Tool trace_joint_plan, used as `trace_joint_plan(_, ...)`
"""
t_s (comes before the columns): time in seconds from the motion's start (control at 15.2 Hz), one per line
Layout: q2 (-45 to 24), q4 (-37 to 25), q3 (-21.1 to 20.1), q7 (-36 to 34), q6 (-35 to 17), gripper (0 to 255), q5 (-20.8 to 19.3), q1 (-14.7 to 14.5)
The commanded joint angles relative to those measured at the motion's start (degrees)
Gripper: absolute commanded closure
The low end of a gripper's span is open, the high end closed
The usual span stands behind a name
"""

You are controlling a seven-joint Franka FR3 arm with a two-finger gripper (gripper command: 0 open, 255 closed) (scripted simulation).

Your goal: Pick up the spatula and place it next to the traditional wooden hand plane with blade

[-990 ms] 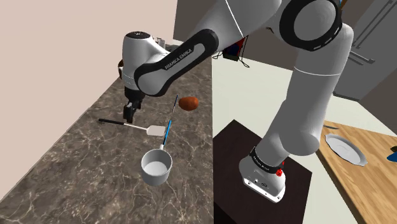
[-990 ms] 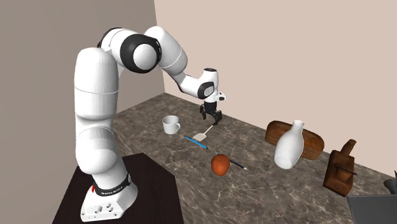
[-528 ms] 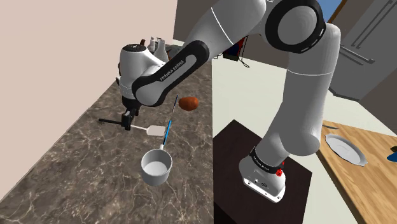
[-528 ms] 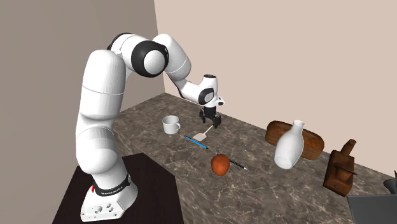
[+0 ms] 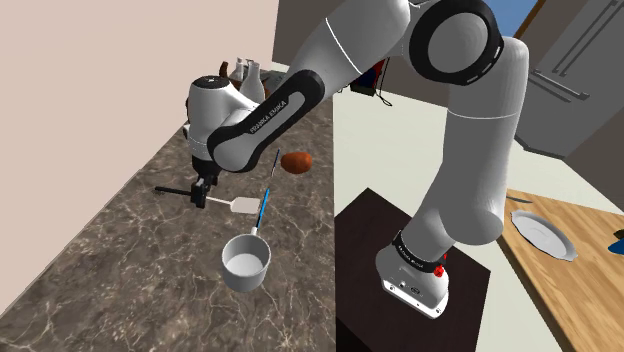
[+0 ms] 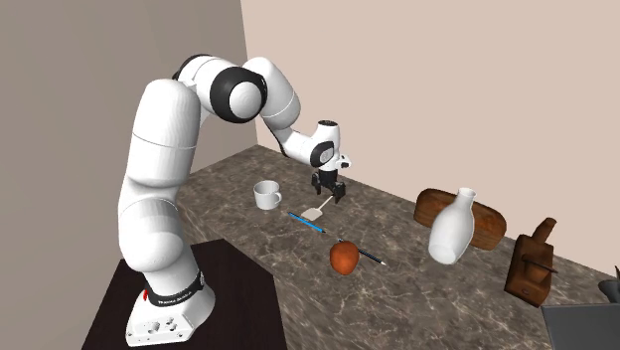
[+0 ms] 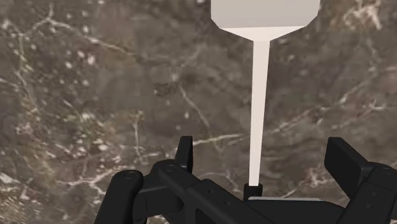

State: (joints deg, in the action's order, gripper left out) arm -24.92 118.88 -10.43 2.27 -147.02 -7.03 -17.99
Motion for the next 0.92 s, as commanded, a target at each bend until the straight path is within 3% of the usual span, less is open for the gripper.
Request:
trace_joint_plan(0.0,0.00,0.00,0.00,0.00,0.00,0,0.00,0.00)
trace_joint_plan(0.07,0.00,0.00,0.00,0.00,0.00,255,0.00,0.00)
trace_joint_plan(0.86,1.80,-0.01,-0.38,0.38,1.79,255,0.56,0.29)
